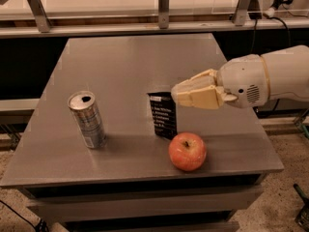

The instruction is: Move rxbar chocolate near apple

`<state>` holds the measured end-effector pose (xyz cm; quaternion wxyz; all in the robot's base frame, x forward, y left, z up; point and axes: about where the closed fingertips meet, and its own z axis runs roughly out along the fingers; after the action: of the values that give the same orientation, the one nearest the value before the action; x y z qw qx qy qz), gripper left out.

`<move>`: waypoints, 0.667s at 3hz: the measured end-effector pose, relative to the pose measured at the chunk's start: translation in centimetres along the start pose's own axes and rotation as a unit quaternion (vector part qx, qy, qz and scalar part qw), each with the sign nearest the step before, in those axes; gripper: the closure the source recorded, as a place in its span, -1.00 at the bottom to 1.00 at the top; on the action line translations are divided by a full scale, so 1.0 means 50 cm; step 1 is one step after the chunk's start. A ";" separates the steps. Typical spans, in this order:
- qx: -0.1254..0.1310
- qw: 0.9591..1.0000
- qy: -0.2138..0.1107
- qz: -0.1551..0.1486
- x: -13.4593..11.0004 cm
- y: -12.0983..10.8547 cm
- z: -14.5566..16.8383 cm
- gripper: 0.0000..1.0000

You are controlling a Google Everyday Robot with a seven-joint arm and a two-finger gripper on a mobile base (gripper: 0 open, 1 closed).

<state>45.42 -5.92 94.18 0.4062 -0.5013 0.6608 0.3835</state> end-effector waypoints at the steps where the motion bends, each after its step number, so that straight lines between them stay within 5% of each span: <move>1: -0.007 1.000 -0.014 0.021 0.018 -0.008 -0.008 1.00; 2: -0.009 1.000 -0.014 0.022 0.017 -0.007 -0.006 0.76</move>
Offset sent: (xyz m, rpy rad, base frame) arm 0.0016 -0.0061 -0.0059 0.0289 0.0311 -0.0042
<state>45.58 -6.56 93.45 0.4028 -0.4848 0.6622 0.4052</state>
